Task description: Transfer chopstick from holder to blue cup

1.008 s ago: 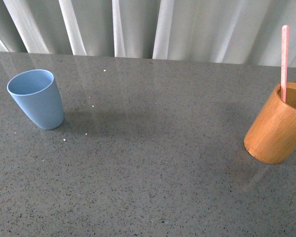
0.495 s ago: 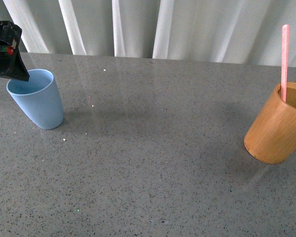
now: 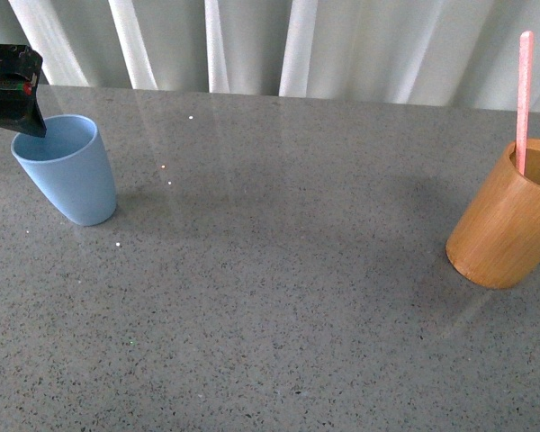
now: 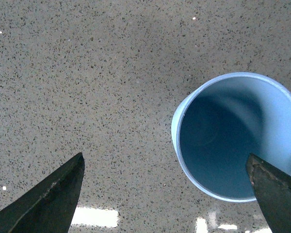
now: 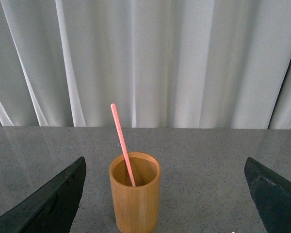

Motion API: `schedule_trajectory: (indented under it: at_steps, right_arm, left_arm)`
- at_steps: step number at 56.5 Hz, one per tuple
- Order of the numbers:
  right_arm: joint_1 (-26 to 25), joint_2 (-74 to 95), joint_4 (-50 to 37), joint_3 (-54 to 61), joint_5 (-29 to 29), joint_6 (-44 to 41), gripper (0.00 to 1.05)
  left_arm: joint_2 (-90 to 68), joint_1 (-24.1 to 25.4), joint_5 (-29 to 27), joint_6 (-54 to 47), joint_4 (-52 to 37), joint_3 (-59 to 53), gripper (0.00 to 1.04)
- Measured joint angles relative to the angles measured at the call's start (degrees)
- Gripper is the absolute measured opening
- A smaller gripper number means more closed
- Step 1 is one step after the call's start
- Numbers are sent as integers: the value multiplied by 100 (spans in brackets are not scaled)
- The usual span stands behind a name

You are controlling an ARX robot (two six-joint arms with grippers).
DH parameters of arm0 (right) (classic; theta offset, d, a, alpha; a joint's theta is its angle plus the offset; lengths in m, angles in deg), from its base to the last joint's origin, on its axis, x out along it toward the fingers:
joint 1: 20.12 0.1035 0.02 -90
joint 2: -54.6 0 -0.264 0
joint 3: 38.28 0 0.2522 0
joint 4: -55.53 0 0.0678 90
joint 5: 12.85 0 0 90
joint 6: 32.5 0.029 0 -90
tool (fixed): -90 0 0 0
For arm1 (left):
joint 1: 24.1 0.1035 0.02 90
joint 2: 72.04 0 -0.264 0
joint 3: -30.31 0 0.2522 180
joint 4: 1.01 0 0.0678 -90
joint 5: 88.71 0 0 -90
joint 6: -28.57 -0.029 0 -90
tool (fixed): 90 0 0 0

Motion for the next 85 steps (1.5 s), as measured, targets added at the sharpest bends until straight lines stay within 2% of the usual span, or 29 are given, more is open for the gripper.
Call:
schedule_trajectory:
  at_steps: [19,35,39,62,75,85]
  right_arm:
    - [0,0,0,0,0,0,95]
    - [0,0,0,0,-2,0,95]
    - [0,0,0,0,0,0,95]
    - [0,0,0,0,0,0,95]
    - [0,0,0,0,-2,0,95]
    - [0,0,0,0,0,0,95]
  left_arm:
    - [-514,-15,-118,4,-61,310,98]
    - [-1121,-26,-570,-219,-111,752,98]
    - [-1215,-52,-540,-256,22,846,87]
    - [-1296,-428,-306,-577,505,1075,3]
    - [-1152,-525,-85,-835,743,1012,3]
    - [-623,-855,63,-1078,1163,942,3]
